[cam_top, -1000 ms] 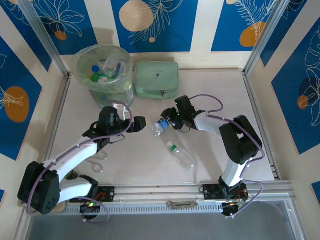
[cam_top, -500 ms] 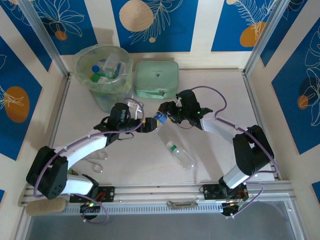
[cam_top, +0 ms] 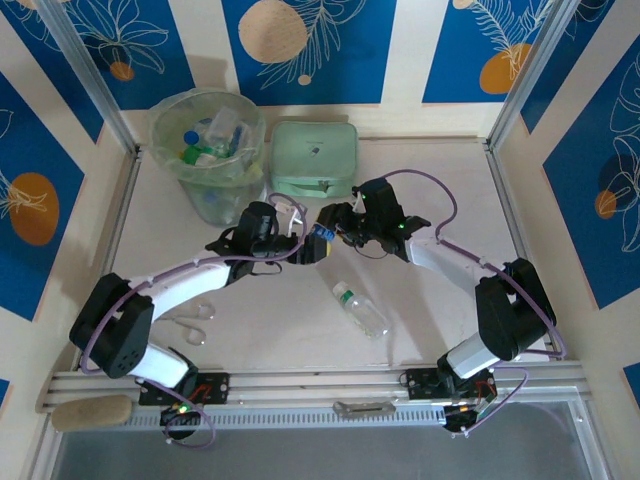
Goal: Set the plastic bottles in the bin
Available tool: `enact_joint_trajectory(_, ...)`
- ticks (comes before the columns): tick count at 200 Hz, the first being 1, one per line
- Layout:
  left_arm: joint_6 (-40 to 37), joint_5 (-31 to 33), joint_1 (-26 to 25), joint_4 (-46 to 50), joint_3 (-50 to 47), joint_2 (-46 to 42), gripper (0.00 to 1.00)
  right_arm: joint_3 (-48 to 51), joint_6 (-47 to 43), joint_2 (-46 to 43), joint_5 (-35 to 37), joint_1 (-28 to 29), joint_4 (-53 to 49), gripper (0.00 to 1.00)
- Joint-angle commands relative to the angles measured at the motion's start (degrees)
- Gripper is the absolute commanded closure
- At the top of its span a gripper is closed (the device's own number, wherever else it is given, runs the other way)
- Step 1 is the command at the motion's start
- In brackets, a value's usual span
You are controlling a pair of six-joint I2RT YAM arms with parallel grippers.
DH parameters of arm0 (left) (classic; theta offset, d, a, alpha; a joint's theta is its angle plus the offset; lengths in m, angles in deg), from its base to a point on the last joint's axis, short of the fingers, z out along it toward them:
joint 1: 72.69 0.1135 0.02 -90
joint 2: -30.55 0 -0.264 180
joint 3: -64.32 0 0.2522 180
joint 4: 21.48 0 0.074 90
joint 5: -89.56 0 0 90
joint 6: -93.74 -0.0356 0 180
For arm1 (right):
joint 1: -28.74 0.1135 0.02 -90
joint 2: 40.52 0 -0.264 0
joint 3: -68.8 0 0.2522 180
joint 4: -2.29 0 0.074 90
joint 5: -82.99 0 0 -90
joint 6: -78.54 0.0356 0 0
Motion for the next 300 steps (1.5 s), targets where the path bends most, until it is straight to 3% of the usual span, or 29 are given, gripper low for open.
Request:
enact_joint_trajectory(1, -0.3, -0.2, -0.5, -1.5, 1.6, -0.5, 0.32, 0.7, -1.1, -1.7, -1.1, 0.2, -0.8, 0.55)
enact_joint_trajectory(19, -0.5, 0.1, -0.5, -1.2, 1.6, -0.6, 0.43, 0.6, -1.0, -1.9, -1.2, 0.2, -0.7, 0.55)
enact_joint_trajectory(33, -0.4, 0.4, -0.5, -1.2, 1.5, -0.6, 0.46, 0.5, -1.0, -2.2, -1.2, 0.2, -0.7, 0.54)
enact_joint_trajectory(87, 0.0, 4.0, -0.5, -1.1, 0.3, -1.9, 0.47, 0.4, -0.3, -4.5, -1.2, -1.1, -1.7, 0.29)
enact_joint_trajectory(144, -3.0, 8.5, 1.7, 5.1, 0.7, -7.4, 0.48, 4.4, 0.0, -10.7, 0.5, -5.8, -2.9, 0.23)
enact_joint_trajectory(220, -16.1, 11.5, 14.5, 21.3, 17.8, -13.8, 0.50, 9.7, -0.3, -16.2, 2.7, -9.2, -4.9, 0.21)
enact_joint_trajectory(265, -26.3, 16.3, 21.7, 27.1, 31.2, -11.1, 0.49, 10.4, -0.8, -17.2, 3.2, -9.5, -5.3, 0.20)
enact_joint_trajectory(300, -27.6, 15.9, 29.2, 29.1, 38.9, -6.1, 0.48, 11.1, -1.3, -18.7, 3.7, -9.7, -6.2, 0.20)
